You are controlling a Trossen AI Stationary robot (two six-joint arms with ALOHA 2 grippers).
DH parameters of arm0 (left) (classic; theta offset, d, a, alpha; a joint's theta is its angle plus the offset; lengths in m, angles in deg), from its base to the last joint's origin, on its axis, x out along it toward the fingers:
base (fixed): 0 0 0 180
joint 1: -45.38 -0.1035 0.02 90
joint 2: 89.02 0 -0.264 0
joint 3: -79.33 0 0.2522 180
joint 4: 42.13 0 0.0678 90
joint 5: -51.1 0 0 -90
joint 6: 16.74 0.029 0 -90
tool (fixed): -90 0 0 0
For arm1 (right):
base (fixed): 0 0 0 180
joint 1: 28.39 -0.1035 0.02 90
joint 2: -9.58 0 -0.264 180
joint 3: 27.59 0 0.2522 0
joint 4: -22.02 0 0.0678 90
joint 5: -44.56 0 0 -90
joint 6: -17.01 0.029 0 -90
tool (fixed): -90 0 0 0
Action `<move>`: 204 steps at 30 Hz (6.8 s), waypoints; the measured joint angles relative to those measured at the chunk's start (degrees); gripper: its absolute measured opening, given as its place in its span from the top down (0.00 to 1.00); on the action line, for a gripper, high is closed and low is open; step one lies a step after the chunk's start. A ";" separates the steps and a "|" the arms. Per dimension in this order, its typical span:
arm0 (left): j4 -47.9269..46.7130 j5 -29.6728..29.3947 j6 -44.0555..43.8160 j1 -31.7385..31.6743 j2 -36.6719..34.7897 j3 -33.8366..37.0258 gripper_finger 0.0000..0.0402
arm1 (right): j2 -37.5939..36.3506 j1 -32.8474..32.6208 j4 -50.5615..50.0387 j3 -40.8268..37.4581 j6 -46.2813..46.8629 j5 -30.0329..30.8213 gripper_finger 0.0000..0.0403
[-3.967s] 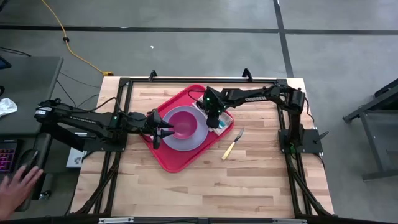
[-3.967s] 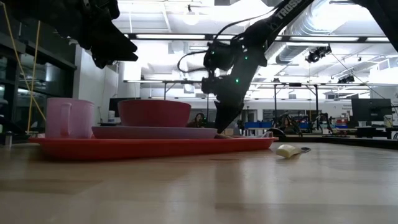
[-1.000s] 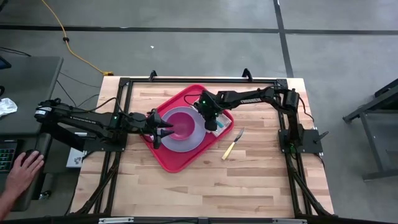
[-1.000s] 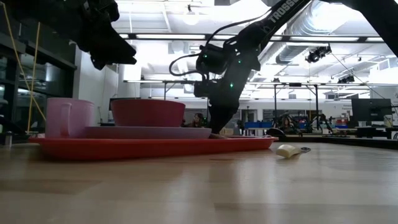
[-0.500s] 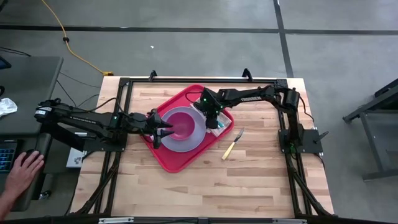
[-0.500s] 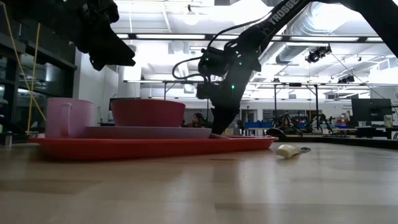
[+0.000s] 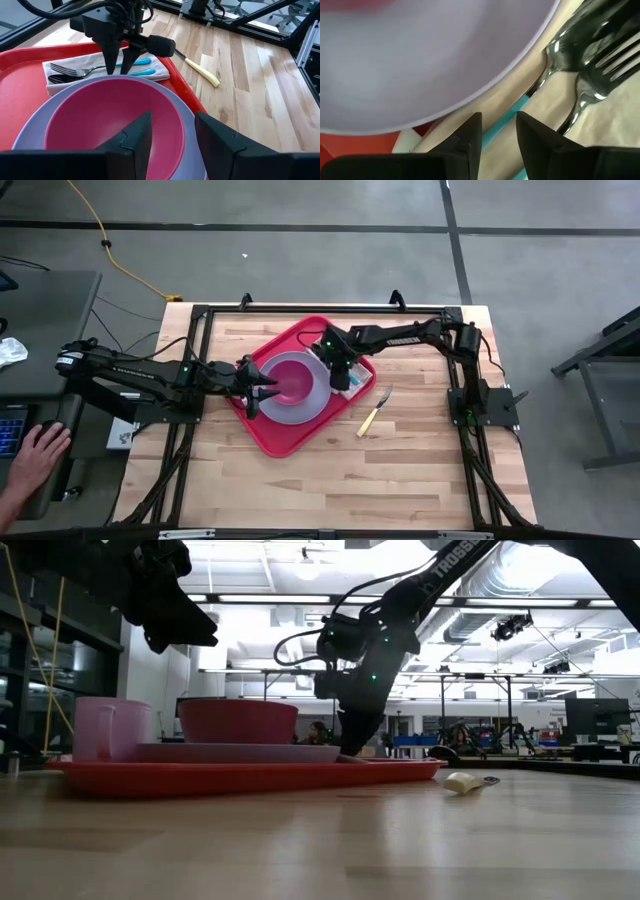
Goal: Set up tray
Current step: Put the blue spoon on top of the brown table napkin to the left of the blue fork on the red serving tray, then put the yellow table knife on top of the brown table napkin to the right of the blue fork on the red serving tray
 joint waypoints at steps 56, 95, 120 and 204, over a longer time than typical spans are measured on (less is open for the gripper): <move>0.02 0.37 0.92 0.00 0.00 0.00 0.55 | 0.00 -1.00 -11.03 7.47 -1.76 5.89 0.61; -0.22 2.29 2.43 0.02 -0.02 0.02 0.55 | -0.57 1.36 -43.57 6.46 18.23 9.49 0.58; -3.22 4.83 -0.62 0.04 0.02 0.02 0.55 | -19.21 -17.25 -45.12 6.45 52.52 11.90 0.63; 10.87 17.44 6.31 0.02 -0.04 8.19 0.55 | -2.34 -27.70 -29.33 -5.41 109.51 9.95 0.78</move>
